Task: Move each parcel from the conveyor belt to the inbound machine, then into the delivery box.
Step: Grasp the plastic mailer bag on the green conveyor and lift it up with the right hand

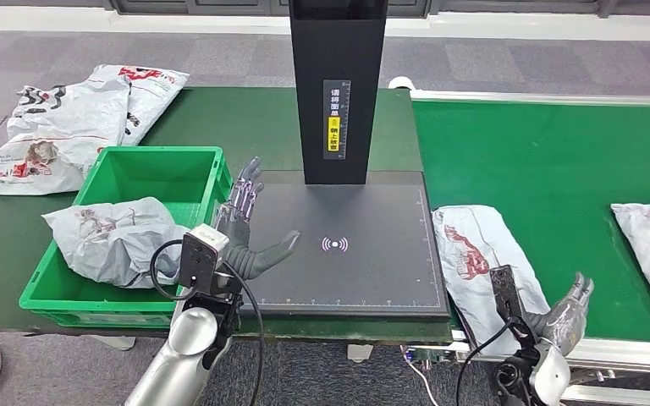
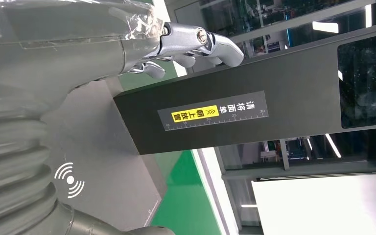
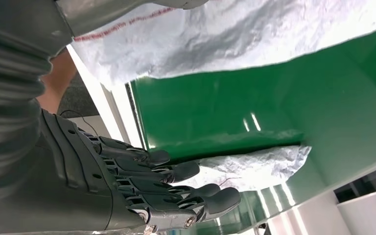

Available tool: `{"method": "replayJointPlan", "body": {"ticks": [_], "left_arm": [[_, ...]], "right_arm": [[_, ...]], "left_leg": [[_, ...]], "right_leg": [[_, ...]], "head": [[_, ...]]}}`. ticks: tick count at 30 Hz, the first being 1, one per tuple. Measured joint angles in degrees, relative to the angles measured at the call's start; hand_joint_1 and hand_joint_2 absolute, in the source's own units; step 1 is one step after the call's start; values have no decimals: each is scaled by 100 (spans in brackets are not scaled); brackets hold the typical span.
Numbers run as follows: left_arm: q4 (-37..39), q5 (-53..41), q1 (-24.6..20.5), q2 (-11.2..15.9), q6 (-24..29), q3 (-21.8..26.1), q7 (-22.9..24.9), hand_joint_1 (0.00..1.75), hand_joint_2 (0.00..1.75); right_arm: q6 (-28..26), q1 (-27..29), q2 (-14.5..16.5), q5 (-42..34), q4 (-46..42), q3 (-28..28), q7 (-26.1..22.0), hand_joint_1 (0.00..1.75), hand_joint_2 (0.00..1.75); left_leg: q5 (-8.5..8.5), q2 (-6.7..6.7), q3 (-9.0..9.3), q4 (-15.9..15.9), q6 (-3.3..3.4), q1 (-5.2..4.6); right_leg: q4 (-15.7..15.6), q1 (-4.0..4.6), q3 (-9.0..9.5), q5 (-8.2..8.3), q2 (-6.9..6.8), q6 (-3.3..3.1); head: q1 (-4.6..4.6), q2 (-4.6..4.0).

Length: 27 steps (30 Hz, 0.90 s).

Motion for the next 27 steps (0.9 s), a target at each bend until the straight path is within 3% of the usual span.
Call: {"method": "replayJointPlan", "body": {"ticks": [7, 13, 18, 27], "left_arm": [[-13, -12, 3, 0, -10, 1, -1, 0, 175], [-24, -36, -55, 0, -142, 9, -16, 0, 175], [18, -36, -170, 1, -194, 9, -35, 0, 175], [55, -33, -271, 10, -195, 9, -43, 0, 175]], "right_arm": [[132, 1, 23, 10, -53, -85, 76, 0, 175], [1228, -162, 0, 242, 325, -128, 745, 0, 175], [1811, -424, -92, 327, 924, -202, 973, 0, 175], [2076, -801, -170, 396, 1506, -224, 1069, 0, 175]], "left_leg": [[0, 0, 0, 0, 0, 0], [0, 3, 1, 0, 0, 0], [1, 9, 5, 1, 0, 0], [-3, 23, 25, 1, 5, 0]], "right_leg": [[0, 0, 0, 0, 1, 0], [0, 0, -2, 0, 2, 0], [0, 0, 0, 3, 9, 1], [-3, 0, 18, 5, 22, 4]], "head": [[0, 1], [-1, 1], [0, -1], [-1, 1]]}}
